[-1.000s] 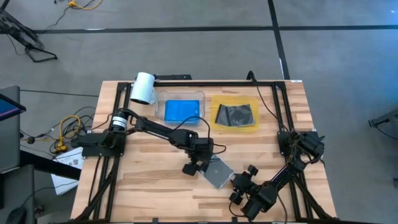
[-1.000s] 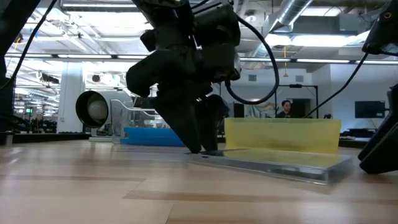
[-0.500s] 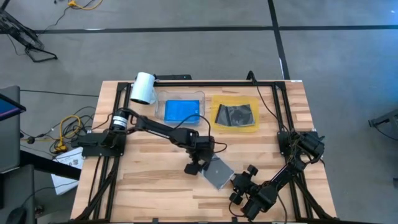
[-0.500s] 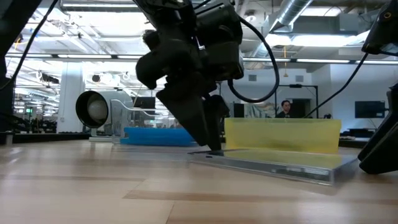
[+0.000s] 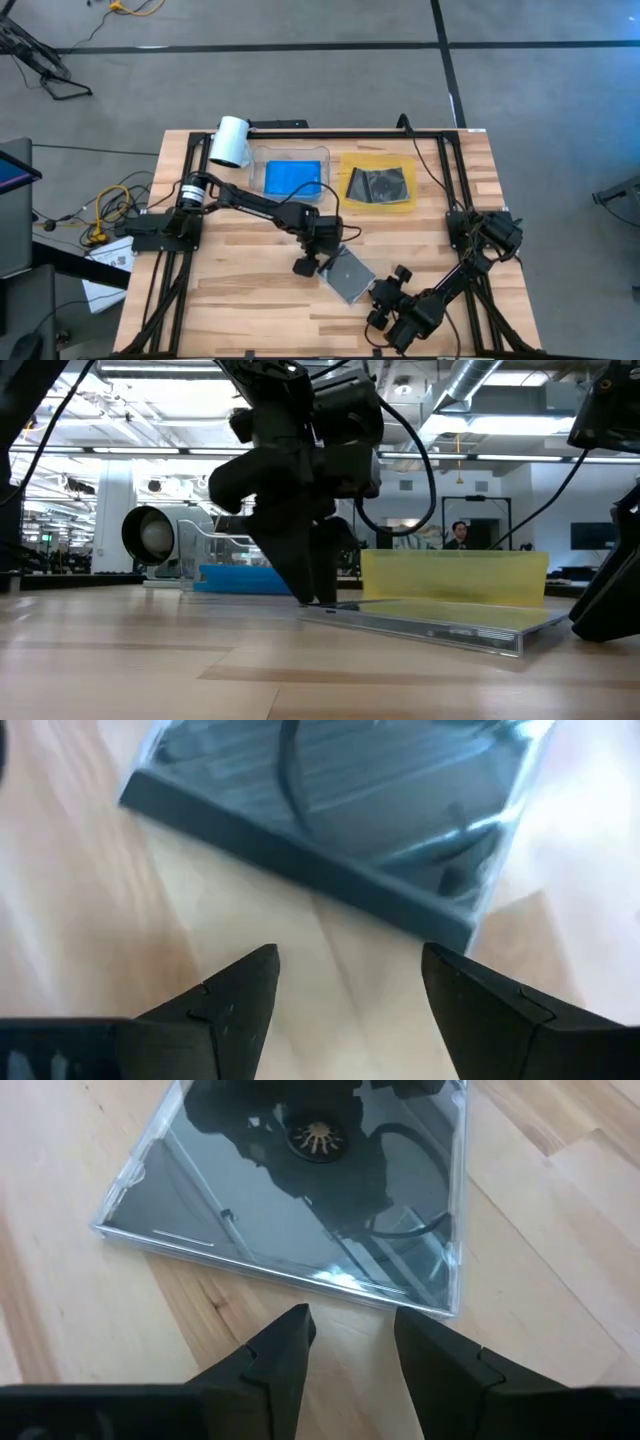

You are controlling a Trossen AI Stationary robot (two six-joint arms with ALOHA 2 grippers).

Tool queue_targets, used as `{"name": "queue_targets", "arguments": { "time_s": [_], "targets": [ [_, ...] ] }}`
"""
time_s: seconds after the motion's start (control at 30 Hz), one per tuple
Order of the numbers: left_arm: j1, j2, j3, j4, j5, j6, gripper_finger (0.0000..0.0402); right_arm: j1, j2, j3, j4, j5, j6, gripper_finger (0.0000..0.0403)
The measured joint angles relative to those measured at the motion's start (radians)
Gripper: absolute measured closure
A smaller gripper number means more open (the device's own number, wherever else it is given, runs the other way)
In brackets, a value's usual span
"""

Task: Pick & place jewel cases by type
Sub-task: Put the black CD case into the yellow bin

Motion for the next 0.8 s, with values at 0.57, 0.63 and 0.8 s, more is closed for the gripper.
{"name": "queue_targets", "arguments": {
  "time_s": [0.57,0.63,0.8],
  "targets": [
    [-0.062,-0.012,-0.093,0.128,-0.120,0.117,0.0159,0.000,0.002,0.000,0.005,0.001,-0.003,0.0253],
    [-0.064,-0.014,-0.113,0.162,-0.116,0.120,0.0159,0.000,0.002,0.000,0.005,0.001,-0.004,0.0253],
    [-0.066,-0.010,-0.128,0.239,-0.092,0.115,0.0159,0.000,0.002,0.000,0.010,0.004,-0.009,0.0253]
  ]
}}
